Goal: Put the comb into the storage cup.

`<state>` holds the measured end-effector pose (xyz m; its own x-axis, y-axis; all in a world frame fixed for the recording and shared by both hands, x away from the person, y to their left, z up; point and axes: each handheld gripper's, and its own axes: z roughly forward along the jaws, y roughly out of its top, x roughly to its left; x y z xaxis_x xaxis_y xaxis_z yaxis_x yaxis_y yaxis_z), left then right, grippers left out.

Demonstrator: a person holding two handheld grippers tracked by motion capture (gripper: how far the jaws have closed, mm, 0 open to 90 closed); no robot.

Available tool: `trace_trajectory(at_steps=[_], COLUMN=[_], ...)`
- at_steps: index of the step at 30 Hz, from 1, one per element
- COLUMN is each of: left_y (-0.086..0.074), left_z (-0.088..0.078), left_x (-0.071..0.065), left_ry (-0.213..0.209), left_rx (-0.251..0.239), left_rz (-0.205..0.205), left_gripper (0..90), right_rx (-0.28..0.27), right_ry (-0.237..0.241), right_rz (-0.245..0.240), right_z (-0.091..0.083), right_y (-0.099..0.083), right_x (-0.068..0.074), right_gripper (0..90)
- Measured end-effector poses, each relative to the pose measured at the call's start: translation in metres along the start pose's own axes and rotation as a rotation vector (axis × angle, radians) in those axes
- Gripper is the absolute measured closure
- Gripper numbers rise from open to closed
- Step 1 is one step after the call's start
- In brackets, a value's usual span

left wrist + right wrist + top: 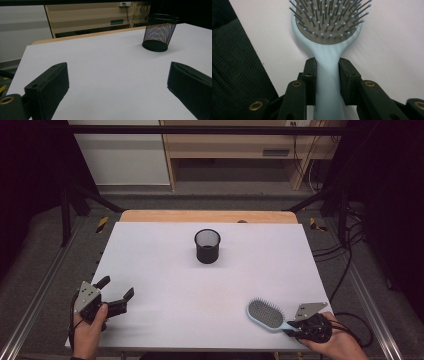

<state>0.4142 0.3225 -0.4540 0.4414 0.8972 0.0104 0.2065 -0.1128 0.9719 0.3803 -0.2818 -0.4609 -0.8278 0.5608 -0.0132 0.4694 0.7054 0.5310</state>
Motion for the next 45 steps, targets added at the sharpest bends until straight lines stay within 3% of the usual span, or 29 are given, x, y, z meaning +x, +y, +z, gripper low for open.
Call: trace_trajectory(at_steps=[5, 10, 15, 23, 26, 32, 37, 42, 45], left_y=[-0.001, -0.001, 0.001, 0.003, 0.001, 0.004, 0.005, 0.01, 0.017], left_z=[0.0, 0.0, 0.001, 0.004, 0.007, 0.008, 0.011, 0.02, 0.029], left_x=[0.0, 0.002, 0.0, -0.006, -0.011, -0.016, -0.019, -0.027, -0.035], left_ry=[0.001, 0.007, 0.004, -0.009, -0.021, -0.031, -0.039, -0.037, -0.053], left_rx=[0.007, 0.004, 0.002, 0.002, 0.029, 0.017, 0.013, 0.027, -0.002], left_rz=[0.006, -0.002, 0.018, 0.043, 0.081, 0.112, 0.11, 0.151, 0.135], left_gripper=[3.7, 3.7, 3.8, 3.7, 3.6, 2.1, 2.0, 2.0, 2.0], right_rx=[-0.042, -0.086, -0.196, -0.297, -0.342, -0.381, -0.451, -0.5, -0.513], right_ry=[-0.007, -0.049, -0.091, -0.161, -0.146, -0.157, -0.138, -0.129, -0.133], right_rz=[0.014, 0.031, 0.087, 0.119, 0.147, 0.164, 0.205, 0.209, 0.202], right_z=[-0.002, -0.003, -0.001, 0.01, 0.016, 0.027, 0.035, 0.035, 0.033], right_y=[0.002, 0.012, 0.031, 0.066, 0.076, 0.09, 0.095, 0.1, 0.102], right_x=[0.002, -0.006, -0.019, -0.031, -0.034, -0.037, -0.034, -0.031, -0.03], right_gripper=[69.4, 69.5, 69.4, 69.4, 69.5, 69.5, 69.5, 69.5, 69.5])
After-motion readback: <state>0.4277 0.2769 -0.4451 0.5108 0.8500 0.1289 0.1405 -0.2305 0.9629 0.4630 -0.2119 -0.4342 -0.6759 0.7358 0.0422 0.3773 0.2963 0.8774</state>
